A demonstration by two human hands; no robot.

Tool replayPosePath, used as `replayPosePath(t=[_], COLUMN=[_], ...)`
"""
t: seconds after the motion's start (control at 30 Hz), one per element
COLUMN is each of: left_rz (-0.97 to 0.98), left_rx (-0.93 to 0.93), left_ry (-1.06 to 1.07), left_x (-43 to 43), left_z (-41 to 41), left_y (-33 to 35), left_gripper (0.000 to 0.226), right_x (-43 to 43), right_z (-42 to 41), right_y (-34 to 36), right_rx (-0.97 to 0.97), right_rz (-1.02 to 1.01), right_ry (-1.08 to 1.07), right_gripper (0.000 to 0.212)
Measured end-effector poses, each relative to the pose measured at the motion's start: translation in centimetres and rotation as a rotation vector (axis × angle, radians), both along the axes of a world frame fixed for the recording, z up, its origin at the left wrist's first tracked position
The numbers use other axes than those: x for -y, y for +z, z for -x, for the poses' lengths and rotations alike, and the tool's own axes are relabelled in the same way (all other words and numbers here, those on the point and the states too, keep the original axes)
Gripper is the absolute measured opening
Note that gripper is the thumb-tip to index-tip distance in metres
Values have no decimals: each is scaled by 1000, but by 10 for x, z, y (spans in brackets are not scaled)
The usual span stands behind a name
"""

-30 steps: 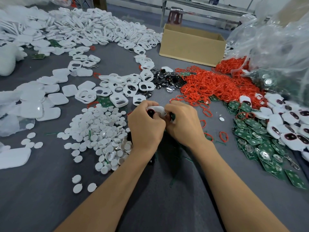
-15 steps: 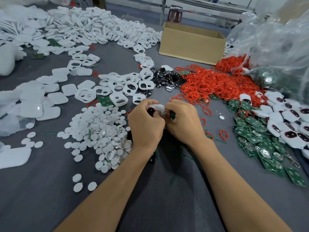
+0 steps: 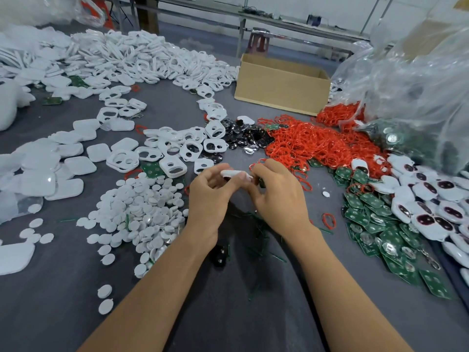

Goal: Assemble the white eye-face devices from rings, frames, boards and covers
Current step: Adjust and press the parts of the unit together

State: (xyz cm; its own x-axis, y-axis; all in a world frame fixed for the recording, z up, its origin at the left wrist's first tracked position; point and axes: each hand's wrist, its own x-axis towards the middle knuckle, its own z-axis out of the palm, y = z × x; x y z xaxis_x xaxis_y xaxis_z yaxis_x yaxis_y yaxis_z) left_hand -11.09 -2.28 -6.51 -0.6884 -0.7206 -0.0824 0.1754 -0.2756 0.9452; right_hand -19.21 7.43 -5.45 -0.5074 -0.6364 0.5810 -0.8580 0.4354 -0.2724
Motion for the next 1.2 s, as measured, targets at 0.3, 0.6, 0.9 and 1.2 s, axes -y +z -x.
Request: replayPosePath(t=[0.3,0.6,0.9,1.2], left_rz=[-273,-234,-278,-298], left_rx=[-307,-264,-232,-325], left_ry=[-114,-275,-292,-436], left_x=[6,6,7,11], left_z=[-2,0,1,-4], left_y=[10,7,4,4], left_gripper=[47,31,34,39], right_x=[2,8,6,0], right_z=[-7,-18,-12,-11], right_y=[9,23,33,40], right_rx=[103,197,176,461], right_rz=[62,197,132,152], right_ry=[203,177,155,188], right_gripper=[9,13,31,38])
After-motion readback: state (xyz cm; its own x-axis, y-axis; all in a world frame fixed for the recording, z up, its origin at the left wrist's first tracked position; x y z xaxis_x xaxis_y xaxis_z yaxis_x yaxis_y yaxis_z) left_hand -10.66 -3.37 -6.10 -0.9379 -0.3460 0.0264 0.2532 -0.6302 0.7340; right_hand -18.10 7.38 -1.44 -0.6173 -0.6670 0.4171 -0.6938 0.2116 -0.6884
